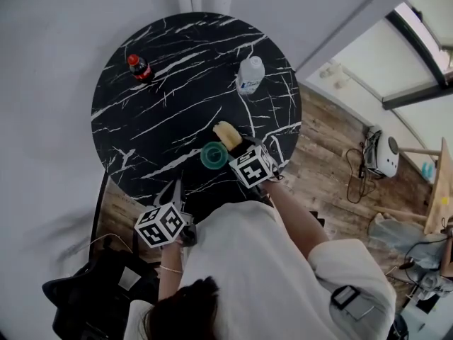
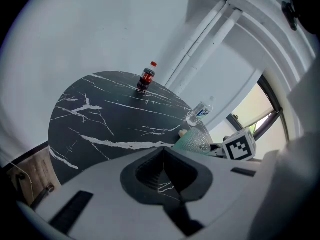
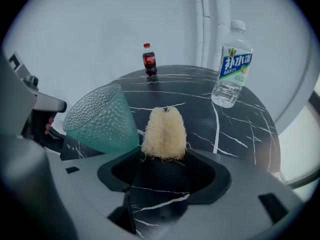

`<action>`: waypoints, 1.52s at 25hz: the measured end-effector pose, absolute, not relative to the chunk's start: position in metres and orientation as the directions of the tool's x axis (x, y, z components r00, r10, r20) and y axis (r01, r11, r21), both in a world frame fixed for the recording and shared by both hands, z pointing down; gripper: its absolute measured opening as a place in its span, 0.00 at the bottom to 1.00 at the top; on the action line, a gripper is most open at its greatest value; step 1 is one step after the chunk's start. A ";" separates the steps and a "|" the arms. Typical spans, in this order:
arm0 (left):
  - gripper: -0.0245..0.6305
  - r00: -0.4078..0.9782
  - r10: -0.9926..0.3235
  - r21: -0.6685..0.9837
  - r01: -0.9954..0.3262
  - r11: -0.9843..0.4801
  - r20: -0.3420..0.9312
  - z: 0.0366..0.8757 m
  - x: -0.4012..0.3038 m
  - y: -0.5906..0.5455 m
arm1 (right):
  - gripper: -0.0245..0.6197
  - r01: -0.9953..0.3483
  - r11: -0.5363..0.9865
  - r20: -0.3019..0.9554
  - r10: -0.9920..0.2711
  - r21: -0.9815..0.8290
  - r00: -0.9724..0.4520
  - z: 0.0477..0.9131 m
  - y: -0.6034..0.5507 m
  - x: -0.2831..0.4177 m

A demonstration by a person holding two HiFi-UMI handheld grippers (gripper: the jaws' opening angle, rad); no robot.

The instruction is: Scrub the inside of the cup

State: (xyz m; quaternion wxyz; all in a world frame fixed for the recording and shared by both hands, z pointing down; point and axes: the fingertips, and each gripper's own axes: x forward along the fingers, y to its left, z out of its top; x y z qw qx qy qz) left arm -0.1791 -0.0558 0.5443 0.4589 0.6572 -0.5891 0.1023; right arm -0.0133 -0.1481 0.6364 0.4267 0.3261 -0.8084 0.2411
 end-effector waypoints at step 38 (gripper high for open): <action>0.29 0.437 -0.637 0.430 -0.885 -0.178 0.635 0.548 -0.148 -0.070 | 0.13 -0.801 0.595 0.748 -0.504 -0.061 -0.431 0.583 -0.172 0.012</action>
